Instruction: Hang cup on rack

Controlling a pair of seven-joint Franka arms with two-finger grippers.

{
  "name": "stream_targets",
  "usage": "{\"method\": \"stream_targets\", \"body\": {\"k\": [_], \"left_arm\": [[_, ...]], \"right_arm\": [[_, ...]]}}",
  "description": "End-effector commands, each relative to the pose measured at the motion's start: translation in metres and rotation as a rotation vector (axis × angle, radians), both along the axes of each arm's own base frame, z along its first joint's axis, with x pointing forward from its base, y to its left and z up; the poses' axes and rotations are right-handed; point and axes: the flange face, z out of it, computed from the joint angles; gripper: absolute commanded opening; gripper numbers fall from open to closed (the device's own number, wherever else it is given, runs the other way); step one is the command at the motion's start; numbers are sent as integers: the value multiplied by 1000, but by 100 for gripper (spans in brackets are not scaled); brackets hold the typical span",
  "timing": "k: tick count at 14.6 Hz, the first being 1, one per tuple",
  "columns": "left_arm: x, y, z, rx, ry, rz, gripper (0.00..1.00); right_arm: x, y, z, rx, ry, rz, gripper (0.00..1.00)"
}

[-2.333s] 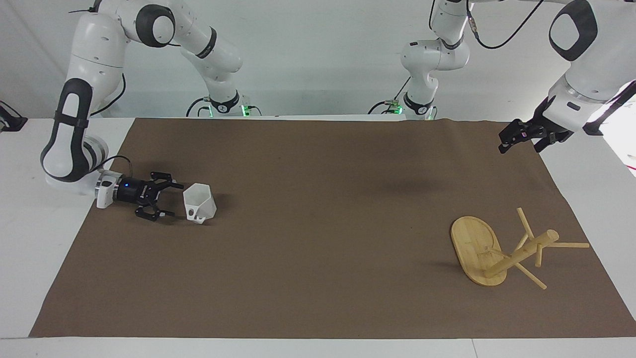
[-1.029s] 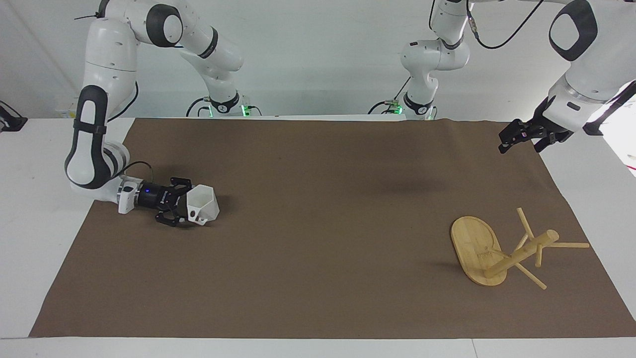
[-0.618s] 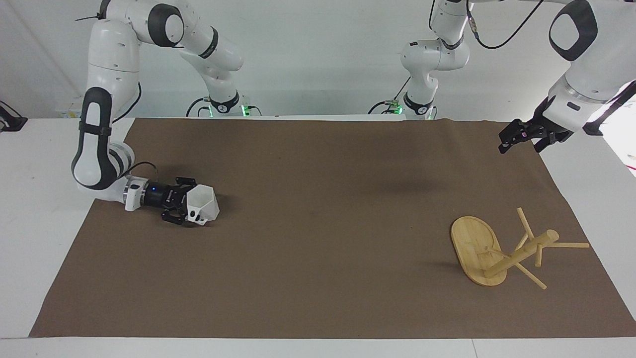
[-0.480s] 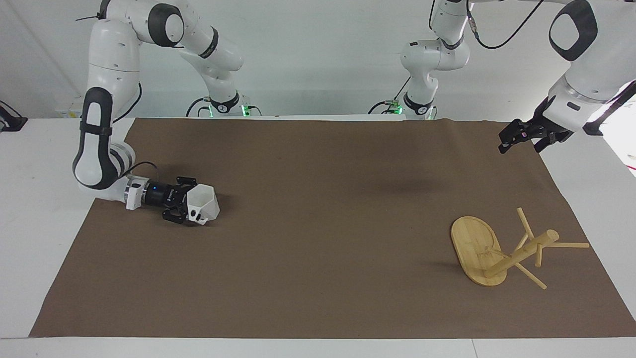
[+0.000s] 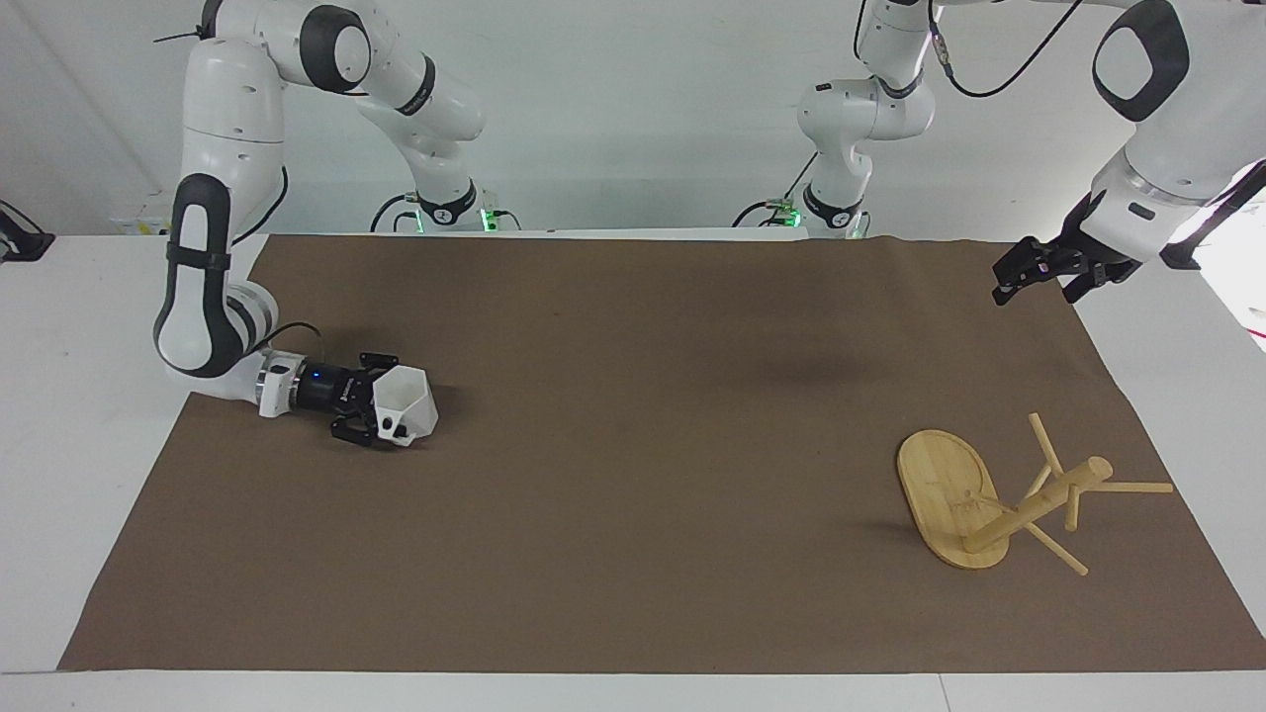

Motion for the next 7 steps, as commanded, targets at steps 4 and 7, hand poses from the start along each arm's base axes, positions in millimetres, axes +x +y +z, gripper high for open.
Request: {"method": "stream_targets", "body": {"k": [4, 7], "left_arm": [[-7, 2, 2, -6, 8, 4, 100], [-7, 2, 2, -6, 8, 4, 100]], "right_arm": [[-6, 11, 2, -7, -12, -12, 63], [-5, 14, 3, -4, -1, -10, 23]]}}
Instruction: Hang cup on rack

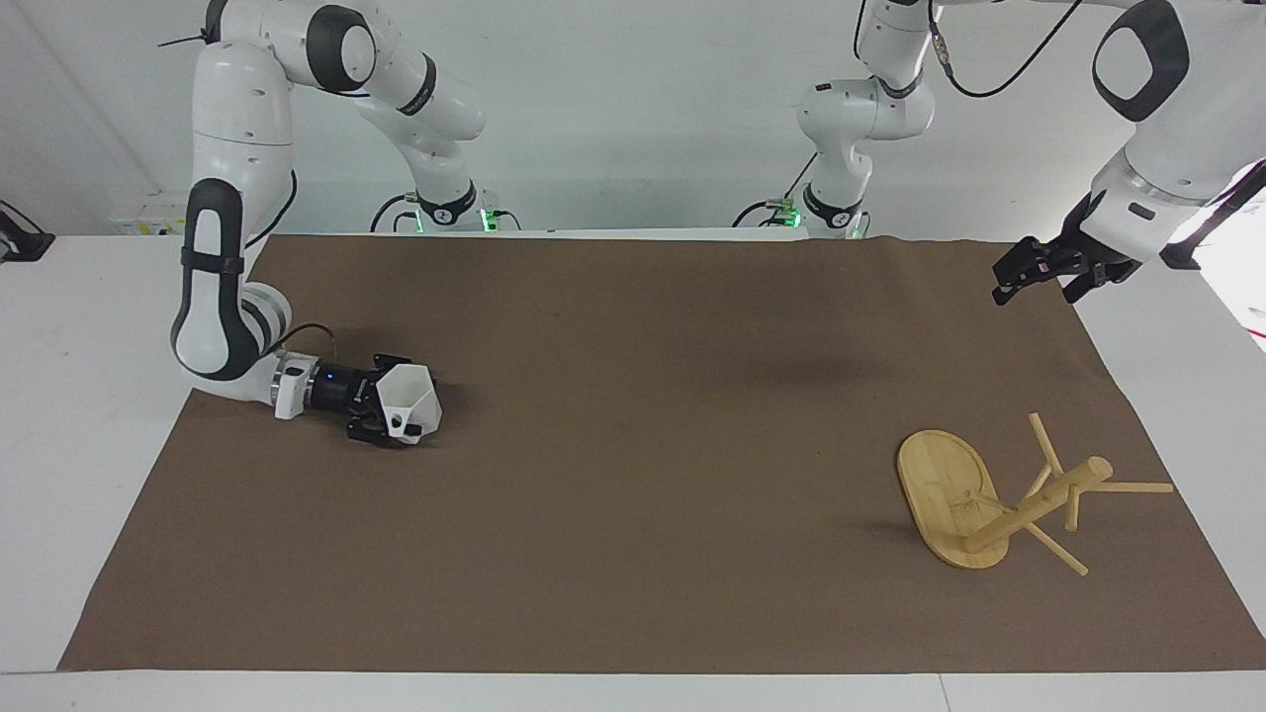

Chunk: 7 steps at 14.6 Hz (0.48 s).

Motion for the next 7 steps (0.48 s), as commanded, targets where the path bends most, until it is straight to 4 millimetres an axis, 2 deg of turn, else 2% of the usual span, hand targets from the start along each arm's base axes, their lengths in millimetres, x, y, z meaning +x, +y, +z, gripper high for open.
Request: {"method": "stream_targets", "body": {"k": [1, 3, 7], "left_arm": [[-7, 2, 2, -6, 8, 6, 100], [-7, 2, 2, -6, 8, 6, 100], [-7, 2, 2, -6, 8, 6, 100]], "right_arm": [[0, 15, 10, 12, 24, -3, 17], [9, 48, 24, 37, 88, 14, 16], [48, 131, 57, 18, 57, 10, 16]]}}
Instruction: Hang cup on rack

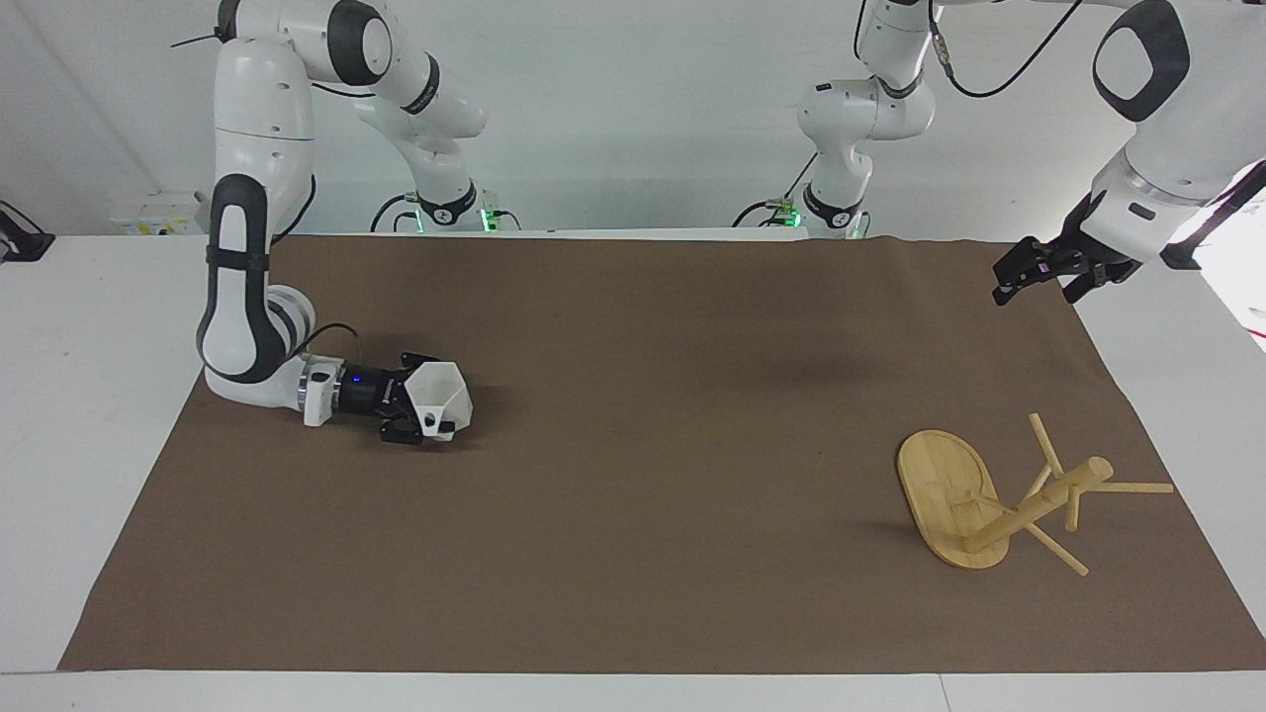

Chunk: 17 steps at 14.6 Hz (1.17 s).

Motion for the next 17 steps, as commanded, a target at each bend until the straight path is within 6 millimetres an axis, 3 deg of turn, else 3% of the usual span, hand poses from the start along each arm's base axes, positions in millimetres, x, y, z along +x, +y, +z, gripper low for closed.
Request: {"method": "stream_targets", "body": {"k": [1, 9, 14, 17], "left_arm": [[-7, 2, 2, -6, 8, 4, 100], [-7, 2, 2, -6, 8, 4, 100], [-7, -10, 6, -3, -19, -11, 100], [-9, -53, -5, -11, -92, -12, 100]], "right_arm": [[18, 54, 28, -29, 4, -29, 16], [23, 216, 61, -40, 25, -76, 16], [4, 324, 105, -47, 73, -146, 16], [-17, 377, 119, -86, 85, -183, 16]]}}
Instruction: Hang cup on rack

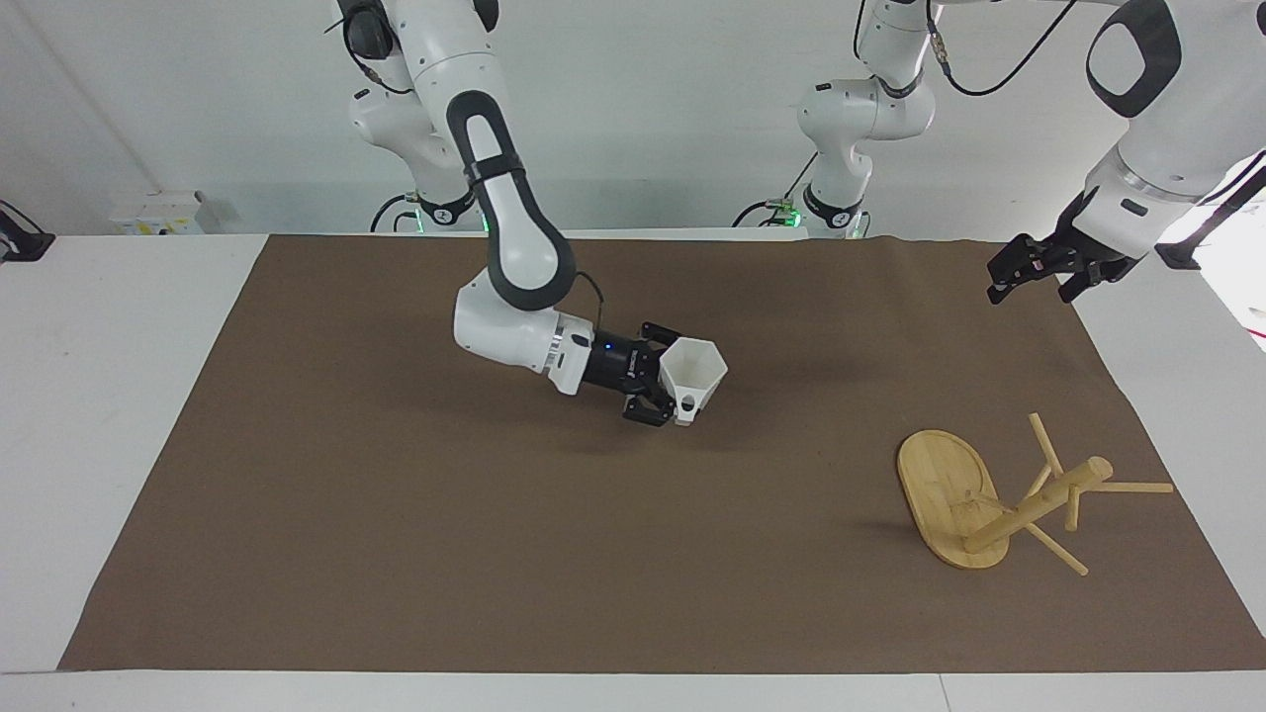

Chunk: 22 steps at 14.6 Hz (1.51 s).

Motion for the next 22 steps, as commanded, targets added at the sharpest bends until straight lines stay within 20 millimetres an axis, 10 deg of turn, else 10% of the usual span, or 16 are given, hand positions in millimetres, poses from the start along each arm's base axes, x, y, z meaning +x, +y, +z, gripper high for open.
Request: {"method": "stream_targets", "body": {"k": [1, 5, 15, 22], "left_arm": [[-14, -46, -9, -13, -75, 63, 100], [-13, -82, -19, -28, -116, 117, 100], [-48, -176, -65, -45, -102, 177, 100], [-85, -200, -86, -51, -84, 185, 98]], "right_arm": [[-18, 35, 10, 0, 23, -56, 16], [-50, 74, 13, -40, 4, -64, 16], [-50, 74, 18, -58, -51, -58, 16], [-49, 72, 17, -64, -45, -73, 16]]}}
